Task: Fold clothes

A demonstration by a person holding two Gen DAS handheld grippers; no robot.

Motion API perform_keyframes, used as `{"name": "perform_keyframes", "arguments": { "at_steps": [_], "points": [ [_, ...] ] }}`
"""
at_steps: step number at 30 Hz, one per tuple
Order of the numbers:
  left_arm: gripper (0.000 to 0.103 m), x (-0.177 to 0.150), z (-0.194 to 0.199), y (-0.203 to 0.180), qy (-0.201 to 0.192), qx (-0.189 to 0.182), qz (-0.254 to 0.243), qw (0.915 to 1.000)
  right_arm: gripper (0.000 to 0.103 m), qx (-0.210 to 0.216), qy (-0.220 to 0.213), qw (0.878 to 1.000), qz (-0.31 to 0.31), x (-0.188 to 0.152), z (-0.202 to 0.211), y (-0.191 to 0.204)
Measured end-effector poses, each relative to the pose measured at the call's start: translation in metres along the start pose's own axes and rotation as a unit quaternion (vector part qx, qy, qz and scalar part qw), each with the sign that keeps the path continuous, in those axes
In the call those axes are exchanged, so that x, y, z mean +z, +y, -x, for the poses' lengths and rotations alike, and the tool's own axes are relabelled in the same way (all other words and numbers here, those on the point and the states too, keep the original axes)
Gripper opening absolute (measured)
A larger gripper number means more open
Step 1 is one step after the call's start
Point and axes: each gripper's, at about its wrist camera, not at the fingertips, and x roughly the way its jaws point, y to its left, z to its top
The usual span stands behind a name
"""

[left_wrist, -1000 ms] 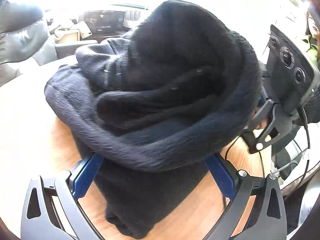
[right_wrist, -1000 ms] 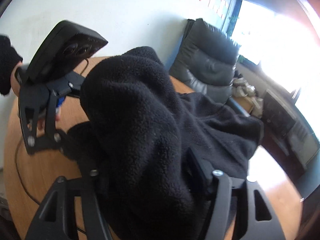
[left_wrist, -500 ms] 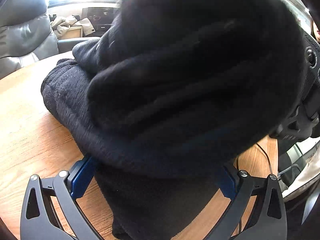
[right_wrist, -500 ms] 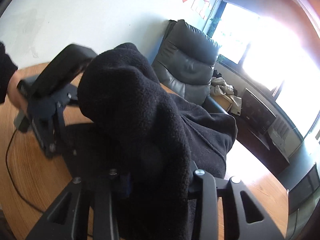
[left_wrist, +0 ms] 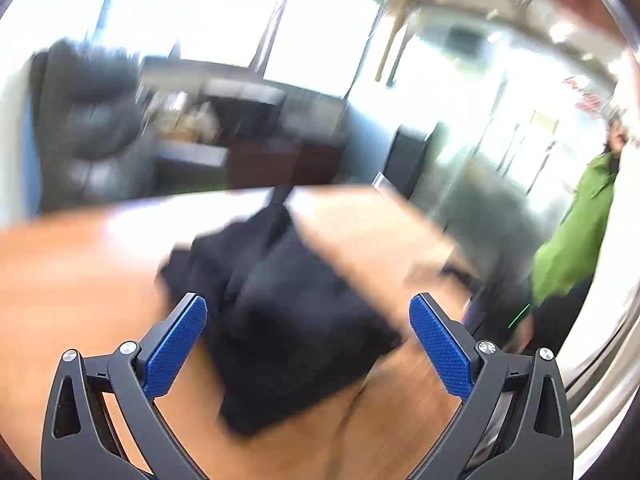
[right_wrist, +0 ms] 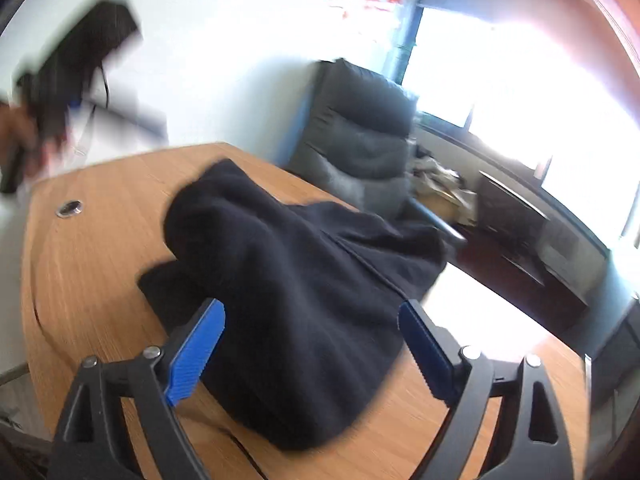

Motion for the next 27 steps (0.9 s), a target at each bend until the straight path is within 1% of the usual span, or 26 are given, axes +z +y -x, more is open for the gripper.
{"name": "perform_keyframes", "arguments": {
  "at_steps": [2,3,5,6,8,9,10,12,13,15,16,17,19,21,22,23,24,25,26,27],
  "points": [
    [0.103,0.033,0.021,-0.019,-0.029,-0.034,0.0,0.999,0.092,-0.01,0.04,0.999,0.006,-0.02,-0.008,-0.003],
    [0.103,0.023,0.012,-0.027,-0.022,-0.051,0.006,0.9984,0.091,-0.013,0.054,0.998,0.02,-0.03,-0.014,0.003],
    [0.103,0.008,-0.016,-0.034,0.021,-0.043,0.018,0.9987,0.085,-0.031,0.073,0.996,0.038,-0.041,-0.033,0.014],
    [0.103,0.0,-0.031,-0.038,0.043,-0.039,0.025,0.998,0.08,-0.046,0.077,0.996,0.026,-0.042,-0.041,0.014],
    [0.101,-0.017,-0.06,-0.041,0.084,-0.029,0.038,0.9953,0.079,-0.081,0.071,0.993,-0.036,-0.038,-0.048,0.005],
    [0.101,-0.032,-0.077,-0.029,0.1,-0.018,0.051,0.9935,0.079,-0.094,0.063,0.992,-0.062,-0.035,-0.047,0.0],
    [0.098,-0.047,-0.09,-0.018,0.115,-0.009,0.063,0.9914,0.079,-0.107,0.055,0.989,-0.083,-0.032,-0.046,-0.005],
    [0.091,-0.065,-0.085,-0.02,0.121,-0.015,0.071,0.9899,0.079,-0.119,0.054,0.985,-0.117,-0.036,-0.048,-0.011],
    [0.086,-0.071,-0.08,-0.021,0.116,-0.017,0.061,0.9912,0.078,-0.12,0.063,0.982,-0.132,-0.043,-0.05,-0.012],
    [0.081,-0.083,-0.074,-0.025,0.106,-0.022,0.042,0.9932,0.078,-0.119,0.095,0.975,-0.159,-0.064,-0.05,-0.015],
    [0.079,-0.096,-0.08,-0.025,0.106,-0.026,0.036,0.9933,0.078,-0.122,0.105,0.973,-0.167,-0.072,-0.048,-0.018],
    [0.078,-0.108,-0.086,-0.026,0.106,-0.029,0.03,0.9935,0.078,-0.118,0.111,0.972,-0.171,-0.075,-0.043,-0.02],
    [0.078,-0.111,-0.096,-0.024,0.104,-0.028,0.028,0.9939,0.078,-0.094,0.112,0.974,-0.171,-0.068,-0.03,-0.027],
    [0.078,-0.106,-0.104,-0.021,0.105,-0.016,0.027,0.994,0.078,-0.07,0.112,0.976,-0.172,-0.061,-0.017,-0.034],
    [0.081,-0.101,-0.105,-0.021,0.106,-0.007,0.026,0.994,0.076,-0.05,0.107,0.98,-0.163,-0.055,-0.008,-0.037],
    [0.083,-0.095,-0.107,-0.02,0.107,0.001,0.025,0.9939,0.075,-0.021,0.093,0.985,-0.145,-0.044,0.002,-0.041],
    [0.09,-0.091,-0.108,-0.02,0.105,0.008,0.023,0.9942,0.075,0.008,0.079,0.989,-0.127,-0.033,0.013,-0.044],
    [0.093,-0.088,-0.1,-0.024,0.088,0.008,0.021,0.9958,0.075,0.036,0.053,0.991,-0.118,-0.021,0.025,-0.05],
    [0.095,-0.085,-0.094,-0.027,0.073,0.007,0.019,0.9971,0.075,0.062,0.012,0.99,-0.128,-0.006,0.037,-0.063],
    [0.1,-0.081,-0.091,-0.03,0.061,0.004,0.018,0.9979,0.077,0.089,-0.02,0.985,-0.148,0.009,0.041,-0.079]
  ]
}}
